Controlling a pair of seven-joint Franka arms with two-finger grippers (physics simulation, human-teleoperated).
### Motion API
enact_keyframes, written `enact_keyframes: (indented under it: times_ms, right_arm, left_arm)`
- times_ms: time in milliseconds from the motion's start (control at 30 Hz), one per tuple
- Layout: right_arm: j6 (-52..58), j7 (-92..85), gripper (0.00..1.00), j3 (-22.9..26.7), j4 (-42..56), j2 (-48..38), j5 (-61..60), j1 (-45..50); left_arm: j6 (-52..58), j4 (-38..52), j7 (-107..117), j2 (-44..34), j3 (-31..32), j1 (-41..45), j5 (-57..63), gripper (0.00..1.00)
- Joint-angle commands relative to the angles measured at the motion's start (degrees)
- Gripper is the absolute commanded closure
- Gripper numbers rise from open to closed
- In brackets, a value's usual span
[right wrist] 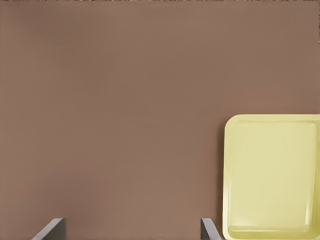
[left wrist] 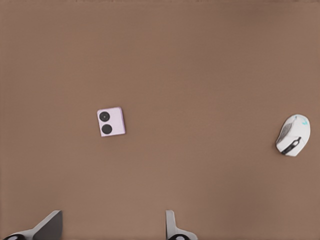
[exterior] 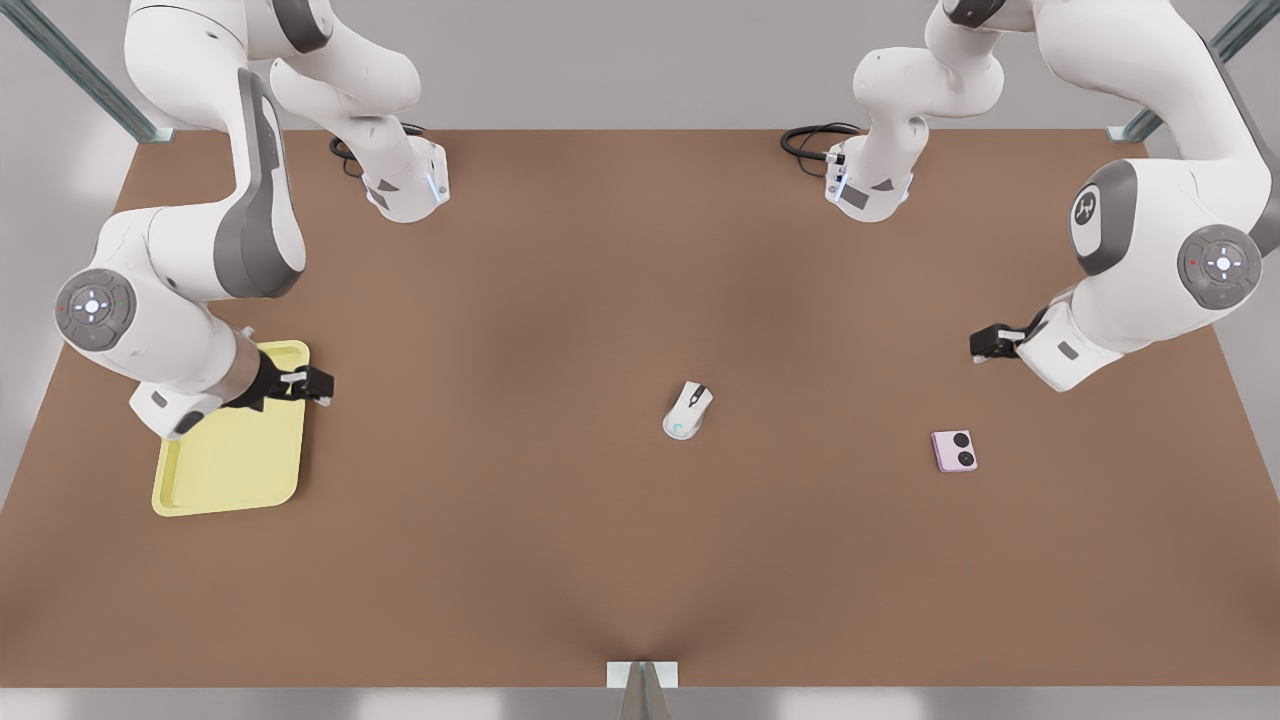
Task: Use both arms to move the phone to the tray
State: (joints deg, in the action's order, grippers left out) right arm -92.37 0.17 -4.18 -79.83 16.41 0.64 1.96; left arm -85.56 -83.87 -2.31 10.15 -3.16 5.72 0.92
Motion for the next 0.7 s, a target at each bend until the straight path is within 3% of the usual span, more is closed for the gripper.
enact_keyframes:
  times_ms: [0,100,200,333,667]
  right_arm:
    - [-1.3,-0.1,0.00,0.0,0.0,-0.1,0.0,-0.1]
    - [-1.3,0.0,0.00,0.0,0.0,-0.1,-0.3,-0.1]
    - [-1.3,0.0,0.00,0.1,0.0,0.0,-0.3,-0.1]
    - [-1.3,-0.3,0.00,0.1,0.0,-0.1,0.0,-0.1]
    - [-1.3,0.0,0.00,0.1,0.0,0.0,-0.2,0.0]
  left_arm:
    - [-0.6,-0.1,0.5,0.0,0.0,0.0,0.0,0.00]
    - [-0.9,0.0,0.6,8.5,-1.7,-1.9,0.1,0.00]
    - [-18.6,-3.4,0.6,18.2,-1.7,-4.4,-0.5,0.00]
    - [-36.2,-16.1,-1.9,19.9,-1.7,-6.5,-0.4,0.00]
    - [-44.8,-19.8,-2.3,23.7,-1.6,-9.8,-4.4,0.00]
